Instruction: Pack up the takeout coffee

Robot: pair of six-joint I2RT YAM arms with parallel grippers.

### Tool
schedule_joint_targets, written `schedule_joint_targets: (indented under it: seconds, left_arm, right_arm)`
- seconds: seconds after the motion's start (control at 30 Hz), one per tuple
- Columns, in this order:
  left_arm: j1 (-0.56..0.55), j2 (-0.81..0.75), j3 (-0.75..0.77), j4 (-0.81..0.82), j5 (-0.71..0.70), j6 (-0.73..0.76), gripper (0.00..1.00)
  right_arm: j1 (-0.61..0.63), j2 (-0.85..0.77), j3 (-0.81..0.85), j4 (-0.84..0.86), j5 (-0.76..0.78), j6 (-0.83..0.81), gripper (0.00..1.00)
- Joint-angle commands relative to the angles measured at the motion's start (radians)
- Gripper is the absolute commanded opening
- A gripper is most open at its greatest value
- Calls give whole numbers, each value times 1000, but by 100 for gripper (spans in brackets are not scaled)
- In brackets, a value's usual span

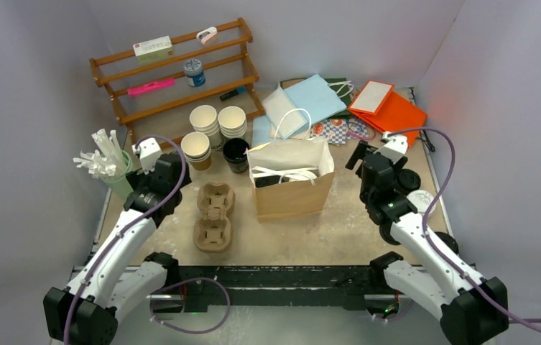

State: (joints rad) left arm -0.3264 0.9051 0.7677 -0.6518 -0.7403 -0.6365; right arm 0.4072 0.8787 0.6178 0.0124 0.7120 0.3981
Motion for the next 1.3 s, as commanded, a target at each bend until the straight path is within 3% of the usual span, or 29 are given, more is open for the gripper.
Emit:
schedule_joint_targets:
  seconds: [0.0, 0.2, 0.27, 0.4, 0.63, 1.0, 1.27]
  left_arm:
    - [62, -54, -159, 319, -69, 185, 99]
    - [89, -34, -372, 719, -86, 389, 98]
    - [90, -4, -426, 866, -70, 439, 97]
    - [95, 119, -502, 1163, -49, 520, 98]
    - [146, 297, -572, 1535, 196, 613, 99]
    - [151, 582, -532, 1849, 300, 721, 99]
    - [151, 711, -525, 1948, 377, 750, 97]
  right_arm:
    - [-25, 72, -61, 250, -19, -74, 87]
    - [-100, 210, -132, 428, -139, -111, 92]
    - [-146, 238, -162, 523, -211, -145, 98]
    - [-214, 296, -202, 631, -283, -194, 99]
    - [-253, 387, -256, 803, -340, -252, 99]
    - [-258, 534, -269, 1003, -376, -314, 98]
    - [-268, 652, -258, 1134, -402, -349, 95]
